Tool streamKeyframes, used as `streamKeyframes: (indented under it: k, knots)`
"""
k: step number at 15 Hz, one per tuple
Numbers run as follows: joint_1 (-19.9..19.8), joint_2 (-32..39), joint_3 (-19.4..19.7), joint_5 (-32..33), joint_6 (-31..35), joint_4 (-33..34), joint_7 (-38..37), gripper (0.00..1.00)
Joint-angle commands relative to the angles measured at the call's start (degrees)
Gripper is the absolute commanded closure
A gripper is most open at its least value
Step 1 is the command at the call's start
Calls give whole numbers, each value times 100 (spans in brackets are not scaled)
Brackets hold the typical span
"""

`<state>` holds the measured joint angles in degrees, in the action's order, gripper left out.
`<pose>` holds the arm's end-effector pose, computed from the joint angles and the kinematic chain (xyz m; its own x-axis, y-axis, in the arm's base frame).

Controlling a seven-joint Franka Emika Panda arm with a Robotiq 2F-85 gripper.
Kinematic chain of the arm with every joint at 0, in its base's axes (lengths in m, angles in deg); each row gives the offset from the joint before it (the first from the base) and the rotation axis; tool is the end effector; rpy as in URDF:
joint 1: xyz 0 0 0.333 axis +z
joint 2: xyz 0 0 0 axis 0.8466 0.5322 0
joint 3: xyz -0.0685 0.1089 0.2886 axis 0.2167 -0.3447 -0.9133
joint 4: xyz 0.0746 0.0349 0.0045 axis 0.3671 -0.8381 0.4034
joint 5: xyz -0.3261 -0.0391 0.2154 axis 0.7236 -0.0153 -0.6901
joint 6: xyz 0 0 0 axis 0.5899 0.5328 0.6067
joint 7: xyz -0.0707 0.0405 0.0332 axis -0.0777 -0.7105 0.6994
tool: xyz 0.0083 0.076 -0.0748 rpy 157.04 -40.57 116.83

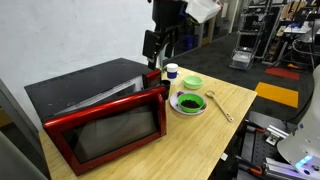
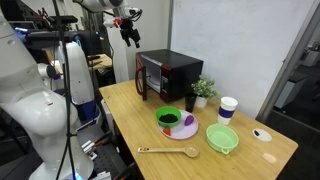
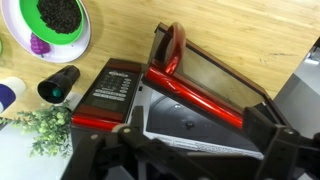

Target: Move the green bowl and the white plate to the right on the table, then open the microwave door

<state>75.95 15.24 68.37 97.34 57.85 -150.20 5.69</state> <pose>0.4551 0.2823 0.5585 0.9581 0.1245 0.2579 0.1126 -0.9918 0.0606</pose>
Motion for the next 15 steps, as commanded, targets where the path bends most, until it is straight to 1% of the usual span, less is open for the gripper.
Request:
streamKeyframes:
  k: [1, 2, 5, 6, 8, 10, 12, 14, 15]
  knots:
    - [-276, 29, 198, -824, 170, -14, 1316, 0]
    - [-342, 90, 307, -1103, 164, 19, 1751, 0]
    - [-517, 238, 539, -1661, 225, 51, 2704, 0]
    - [-559, 299, 593, -1838, 338, 38, 2981, 0]
    - [-642, 491, 667, -2111, 305, 151, 3304, 0]
    - [-713, 679, 689, -2266, 311, 201, 3375, 0]
    - [-758, 840, 669, -2308, 353, 219, 3265, 0]
    - [-788, 1021, 650, -2272, 384, 299, 3006, 0]
    - [-796, 1108, 643, -2192, 408, 355, 2740, 0]
